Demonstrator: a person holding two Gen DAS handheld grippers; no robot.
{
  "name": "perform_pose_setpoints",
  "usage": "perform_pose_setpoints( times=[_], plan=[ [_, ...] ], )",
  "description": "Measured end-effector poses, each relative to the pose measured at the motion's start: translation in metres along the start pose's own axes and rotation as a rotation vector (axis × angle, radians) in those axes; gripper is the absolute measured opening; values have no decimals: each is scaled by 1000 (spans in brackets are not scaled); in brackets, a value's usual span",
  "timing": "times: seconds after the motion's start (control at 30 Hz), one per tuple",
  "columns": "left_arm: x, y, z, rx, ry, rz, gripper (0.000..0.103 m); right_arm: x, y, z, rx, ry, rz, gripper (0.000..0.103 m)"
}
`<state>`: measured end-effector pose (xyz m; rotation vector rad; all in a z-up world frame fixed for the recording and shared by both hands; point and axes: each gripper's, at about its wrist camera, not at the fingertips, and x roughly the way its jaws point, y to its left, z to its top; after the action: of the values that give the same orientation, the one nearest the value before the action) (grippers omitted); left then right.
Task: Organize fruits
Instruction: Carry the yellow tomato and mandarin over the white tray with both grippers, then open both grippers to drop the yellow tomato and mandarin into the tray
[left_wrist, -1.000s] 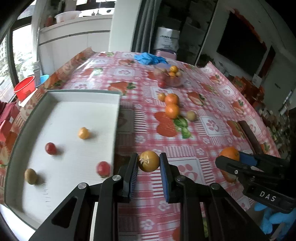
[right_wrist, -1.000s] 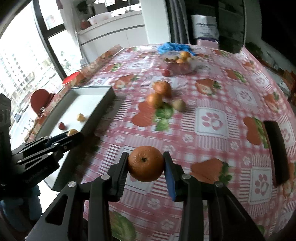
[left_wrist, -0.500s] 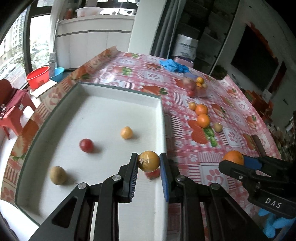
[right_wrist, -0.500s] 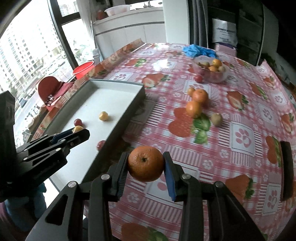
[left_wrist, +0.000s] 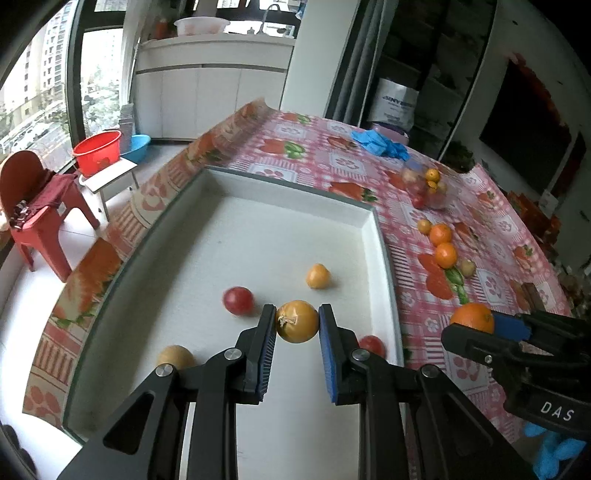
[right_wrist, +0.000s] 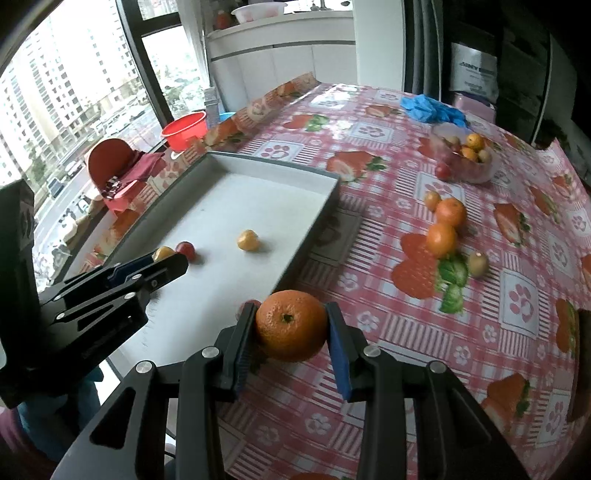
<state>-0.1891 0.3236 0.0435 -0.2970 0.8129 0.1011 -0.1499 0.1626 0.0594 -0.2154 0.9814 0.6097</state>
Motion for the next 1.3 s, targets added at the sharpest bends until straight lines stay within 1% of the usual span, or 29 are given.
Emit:
perform_pose_setpoints(
  times=[0.4,0.67,0.83,0.93,0.97,1.0,1.03,1.07,1.1,1.13,1.2,1.23,1.3],
  plan=[
    [14,23,0,-41,20,32,24,24,23,19,-3,31,52,40],
    [21,29,1,-34,28,39,24,45,37,27,-26,66,68,41],
    [22,32,-2,-35,32,43,24,52,38,27,-14,85,92,42],
    [24,34,-3,-35,42,43,25,51,39,28,-16,81,100,54],
    [24,34,-3,-36,44,39,25,50,39,29,-16,75,92,56],
    [23,34,-3,-37,45,41,36,47,37,30,-12,68,93,60],
    [22,36,-4,-49,40,59,53,45,34,31,-4,64,101,67],
    [20,38,-4,-56,24,74,63,43,32,32,6,57,99,73],
    [17,41,-4,-68,9,69,79,41,30,33,12,49,96,75],
    [13,43,-4,-82,-5,58,83,38,28,34,15,42,93,79],
    [10,44,-3,-93,-11,16,84,34,26,34,19,36,88,80],
    [9,43,-3,-91,-7,12,84,33,25,34,21,35,90,81],
    [10,40,-4,-79,-2,33,84,31,24,32,24,35,88,83]
  ],
)
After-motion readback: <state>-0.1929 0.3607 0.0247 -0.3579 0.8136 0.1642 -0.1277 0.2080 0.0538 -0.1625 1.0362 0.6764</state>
